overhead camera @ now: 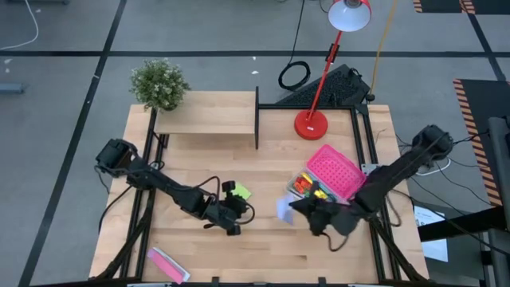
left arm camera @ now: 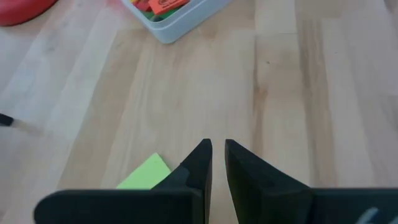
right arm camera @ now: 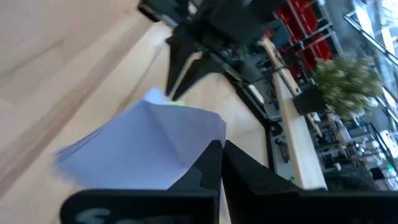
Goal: Pack school essentials
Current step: Put the purple sticky notes into the pink supply box
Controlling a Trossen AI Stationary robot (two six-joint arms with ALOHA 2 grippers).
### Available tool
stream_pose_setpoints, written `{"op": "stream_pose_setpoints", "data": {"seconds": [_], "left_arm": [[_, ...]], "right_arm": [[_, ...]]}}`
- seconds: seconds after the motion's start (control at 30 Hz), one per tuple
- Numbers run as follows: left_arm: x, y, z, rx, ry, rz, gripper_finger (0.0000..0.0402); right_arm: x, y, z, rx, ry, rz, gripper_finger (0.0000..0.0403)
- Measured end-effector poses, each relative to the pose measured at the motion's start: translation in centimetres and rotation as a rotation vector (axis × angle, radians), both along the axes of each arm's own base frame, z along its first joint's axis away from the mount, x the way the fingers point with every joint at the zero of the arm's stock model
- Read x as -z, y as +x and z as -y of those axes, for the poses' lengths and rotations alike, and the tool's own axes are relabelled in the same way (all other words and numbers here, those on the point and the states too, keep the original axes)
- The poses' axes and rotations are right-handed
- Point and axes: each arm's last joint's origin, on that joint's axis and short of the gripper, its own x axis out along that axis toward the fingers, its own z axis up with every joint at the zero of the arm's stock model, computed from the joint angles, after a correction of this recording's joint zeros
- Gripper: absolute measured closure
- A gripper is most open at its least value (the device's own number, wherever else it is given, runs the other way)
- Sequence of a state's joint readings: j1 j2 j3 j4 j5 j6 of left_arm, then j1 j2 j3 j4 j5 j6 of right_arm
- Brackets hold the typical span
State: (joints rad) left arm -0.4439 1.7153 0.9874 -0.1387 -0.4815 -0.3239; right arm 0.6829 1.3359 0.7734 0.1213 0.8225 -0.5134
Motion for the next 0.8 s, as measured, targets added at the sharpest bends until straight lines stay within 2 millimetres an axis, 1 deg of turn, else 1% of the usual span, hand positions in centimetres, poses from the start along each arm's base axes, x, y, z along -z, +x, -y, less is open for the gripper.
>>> {"op": "stream_pose_setpoints", "data": {"seconds": [0.13,0.27,0.5,0.8], "left_arm": [[0.0,-0.2,0.5,0.015,-0.001,0.003,0.0353],[-0.1,-0.2,0.6,0.014,0.000,0.013,0.0353],[-0.1,-0.1,0.5,0.007,0.005,0.015,0.0353],[-0.1,-0.1,0.3,0.014,0.024,0.014,0.0353]], "right_arm": [[-1.3,-2.1,-0.5,0.005,0.038,0.027,0.0402],[-1.8,-4.2,-0.7,0.007,0.075,0.019,0.0403],[-1.2,-7.1,-0.3,0.063,0.145,-0.054,0.0403],[-0.5,-9.8,0.6,0.125,0.219,-0.140,0.0403]]}}
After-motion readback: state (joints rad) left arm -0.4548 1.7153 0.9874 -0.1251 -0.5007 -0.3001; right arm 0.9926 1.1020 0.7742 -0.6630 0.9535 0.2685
